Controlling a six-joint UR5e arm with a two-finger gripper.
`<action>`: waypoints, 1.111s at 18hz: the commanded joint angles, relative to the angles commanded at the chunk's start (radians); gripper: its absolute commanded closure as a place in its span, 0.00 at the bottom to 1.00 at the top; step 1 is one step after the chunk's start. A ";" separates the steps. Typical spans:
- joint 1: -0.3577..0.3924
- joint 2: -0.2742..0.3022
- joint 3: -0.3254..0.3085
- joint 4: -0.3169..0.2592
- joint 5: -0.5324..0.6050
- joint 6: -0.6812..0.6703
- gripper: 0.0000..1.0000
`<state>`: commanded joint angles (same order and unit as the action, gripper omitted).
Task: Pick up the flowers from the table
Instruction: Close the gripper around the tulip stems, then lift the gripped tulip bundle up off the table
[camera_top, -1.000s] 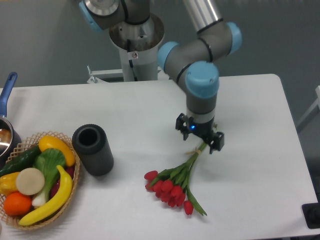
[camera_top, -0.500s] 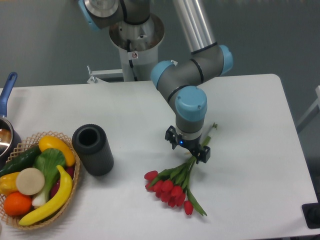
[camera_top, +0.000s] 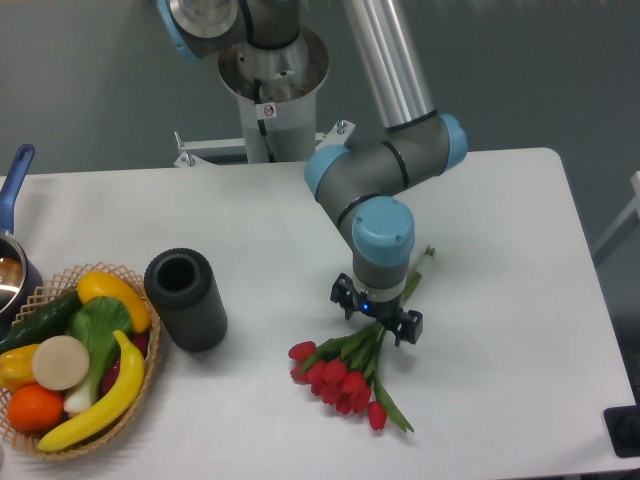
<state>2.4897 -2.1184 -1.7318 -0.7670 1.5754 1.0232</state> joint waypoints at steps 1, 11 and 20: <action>0.000 0.000 -0.003 0.000 0.000 -0.002 0.48; 0.009 0.073 -0.009 -0.014 -0.017 -0.100 1.00; 0.086 0.167 0.162 -0.255 -0.021 -0.092 1.00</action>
<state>2.5754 -1.9512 -1.5698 -1.0225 1.5540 0.9311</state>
